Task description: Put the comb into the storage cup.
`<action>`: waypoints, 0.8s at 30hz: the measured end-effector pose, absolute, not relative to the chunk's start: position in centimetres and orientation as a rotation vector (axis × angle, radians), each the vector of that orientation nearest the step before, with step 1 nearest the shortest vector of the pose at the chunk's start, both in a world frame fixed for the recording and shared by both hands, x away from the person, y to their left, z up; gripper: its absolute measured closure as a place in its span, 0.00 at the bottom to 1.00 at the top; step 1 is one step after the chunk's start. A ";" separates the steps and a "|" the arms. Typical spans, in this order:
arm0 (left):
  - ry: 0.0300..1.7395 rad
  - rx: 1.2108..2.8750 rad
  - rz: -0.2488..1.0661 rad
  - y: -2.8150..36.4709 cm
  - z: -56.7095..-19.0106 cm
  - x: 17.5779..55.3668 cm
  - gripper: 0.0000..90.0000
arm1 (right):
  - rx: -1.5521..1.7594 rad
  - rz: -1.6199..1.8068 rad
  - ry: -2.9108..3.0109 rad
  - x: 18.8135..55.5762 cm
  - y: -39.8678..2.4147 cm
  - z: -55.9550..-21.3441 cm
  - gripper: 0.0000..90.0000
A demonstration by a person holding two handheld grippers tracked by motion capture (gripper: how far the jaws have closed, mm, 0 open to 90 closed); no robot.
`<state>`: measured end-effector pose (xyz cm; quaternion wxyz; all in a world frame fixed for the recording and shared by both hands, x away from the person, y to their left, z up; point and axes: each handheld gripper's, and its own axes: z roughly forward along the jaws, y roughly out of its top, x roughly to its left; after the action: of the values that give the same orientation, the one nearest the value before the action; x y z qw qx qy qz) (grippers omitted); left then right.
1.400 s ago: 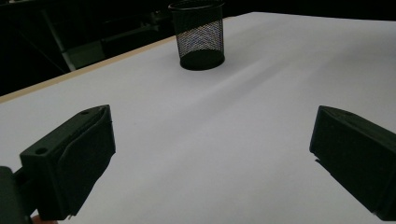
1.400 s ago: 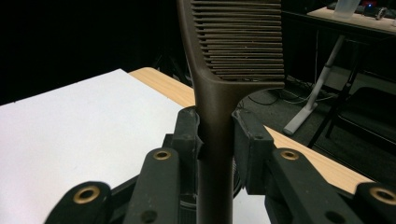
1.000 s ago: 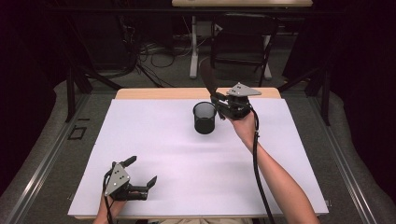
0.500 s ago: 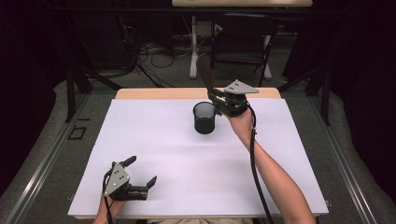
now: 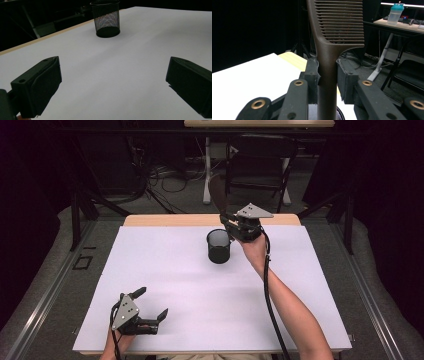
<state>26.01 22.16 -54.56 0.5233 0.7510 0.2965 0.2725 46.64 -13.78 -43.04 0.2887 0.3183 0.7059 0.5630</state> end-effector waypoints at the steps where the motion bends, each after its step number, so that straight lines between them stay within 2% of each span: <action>1: 0.712 1.798 0.650 22.2 -54.6 26.0 0.00 | 0.848 1.505 1.882 46.7 -13.7 -43.1 0.81; 24: 0.707 1.797 0.652 22.2 -54.6 26.0 0.00 | 0.826 1.507 1.883 47.7 -12.2 -43.6 0.81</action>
<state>25.98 22.16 -54.55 0.5241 0.7508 0.2955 0.2724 47.73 -12.24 -43.57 0.2917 0.3099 0.7065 0.5654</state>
